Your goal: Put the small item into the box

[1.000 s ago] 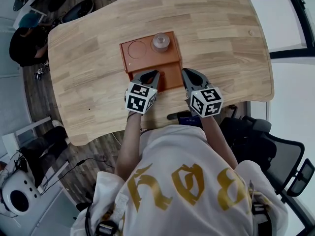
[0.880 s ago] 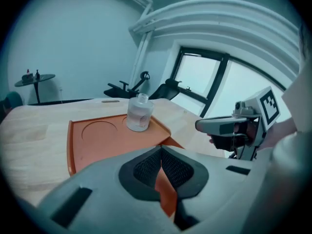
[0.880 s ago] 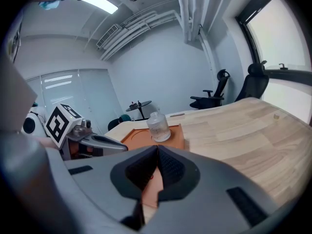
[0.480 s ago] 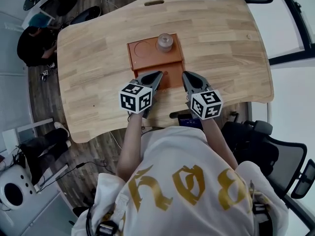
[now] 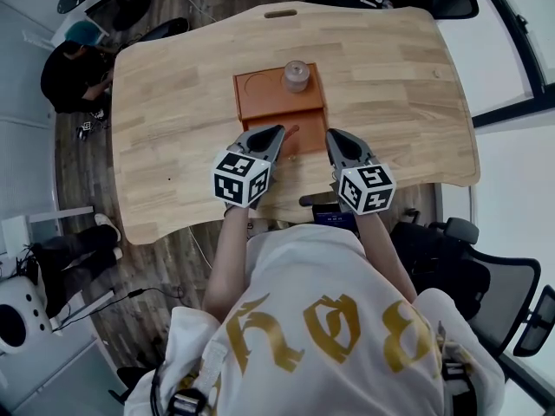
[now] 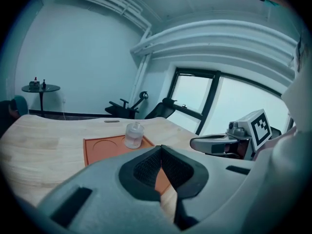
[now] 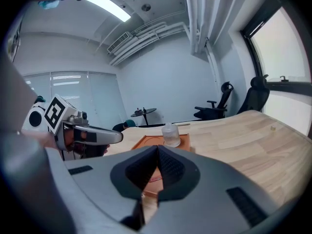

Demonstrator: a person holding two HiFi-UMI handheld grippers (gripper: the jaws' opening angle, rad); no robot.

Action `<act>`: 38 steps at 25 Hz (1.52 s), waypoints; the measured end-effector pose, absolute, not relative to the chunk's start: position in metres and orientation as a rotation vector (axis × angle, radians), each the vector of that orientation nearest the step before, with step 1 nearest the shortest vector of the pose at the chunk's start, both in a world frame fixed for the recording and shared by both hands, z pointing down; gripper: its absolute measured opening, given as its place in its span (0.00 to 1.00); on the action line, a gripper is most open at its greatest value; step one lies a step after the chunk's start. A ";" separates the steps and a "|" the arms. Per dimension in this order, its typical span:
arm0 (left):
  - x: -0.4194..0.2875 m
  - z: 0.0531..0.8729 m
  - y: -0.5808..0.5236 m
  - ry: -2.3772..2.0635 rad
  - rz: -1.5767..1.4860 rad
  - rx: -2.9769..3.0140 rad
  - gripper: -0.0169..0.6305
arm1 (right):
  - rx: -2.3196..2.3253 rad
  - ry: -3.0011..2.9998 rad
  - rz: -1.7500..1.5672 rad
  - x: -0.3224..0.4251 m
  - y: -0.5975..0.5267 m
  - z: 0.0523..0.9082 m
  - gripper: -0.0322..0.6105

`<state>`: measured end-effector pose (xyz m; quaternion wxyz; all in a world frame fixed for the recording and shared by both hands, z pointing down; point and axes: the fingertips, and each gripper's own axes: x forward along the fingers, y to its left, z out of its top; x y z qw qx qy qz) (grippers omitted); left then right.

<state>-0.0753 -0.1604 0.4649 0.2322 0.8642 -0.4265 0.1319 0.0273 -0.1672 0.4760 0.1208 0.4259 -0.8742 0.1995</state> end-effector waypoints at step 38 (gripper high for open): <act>-0.076 0.450 -0.154 -1.315 0.380 2.401 0.04 | 1.319 -2.553 0.528 0.053 -0.162 0.457 0.07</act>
